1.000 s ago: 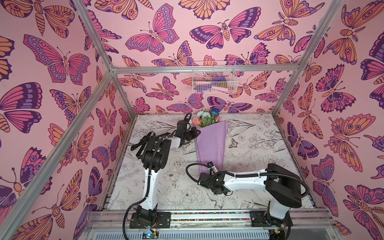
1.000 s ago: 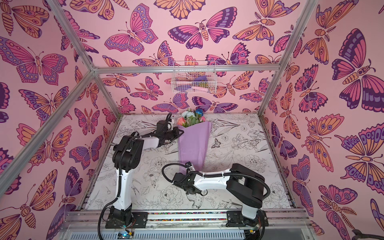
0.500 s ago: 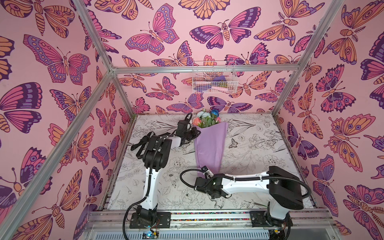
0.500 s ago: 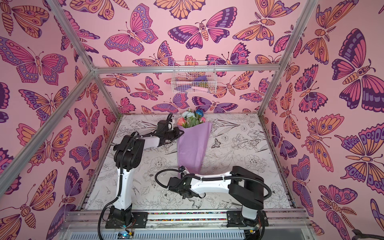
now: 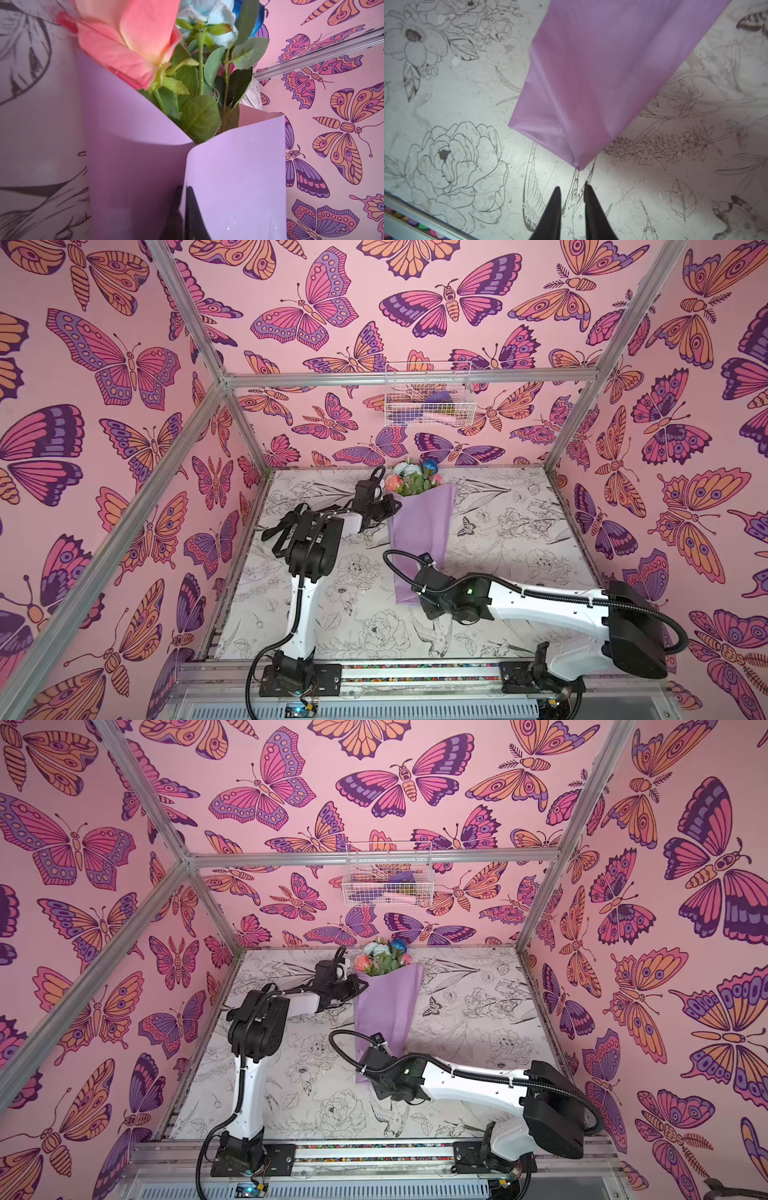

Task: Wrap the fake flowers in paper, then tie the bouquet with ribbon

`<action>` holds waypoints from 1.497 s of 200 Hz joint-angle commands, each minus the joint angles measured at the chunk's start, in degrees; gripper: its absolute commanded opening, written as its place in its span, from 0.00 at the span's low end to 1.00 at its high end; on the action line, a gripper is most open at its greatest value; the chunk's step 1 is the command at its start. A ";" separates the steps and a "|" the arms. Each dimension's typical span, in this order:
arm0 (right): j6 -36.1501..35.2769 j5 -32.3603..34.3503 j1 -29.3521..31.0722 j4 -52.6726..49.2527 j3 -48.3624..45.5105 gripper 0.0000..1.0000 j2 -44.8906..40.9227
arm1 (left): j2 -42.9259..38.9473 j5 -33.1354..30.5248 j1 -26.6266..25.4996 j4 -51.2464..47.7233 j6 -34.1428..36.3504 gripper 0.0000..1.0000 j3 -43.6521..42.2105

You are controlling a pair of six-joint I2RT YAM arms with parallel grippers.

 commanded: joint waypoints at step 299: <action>6.64 -13.40 -11.27 21.46 -7.44 0.11 11.34 | -28.83 -13.96 0.92 -8.21 -0.17 0.76 -25.84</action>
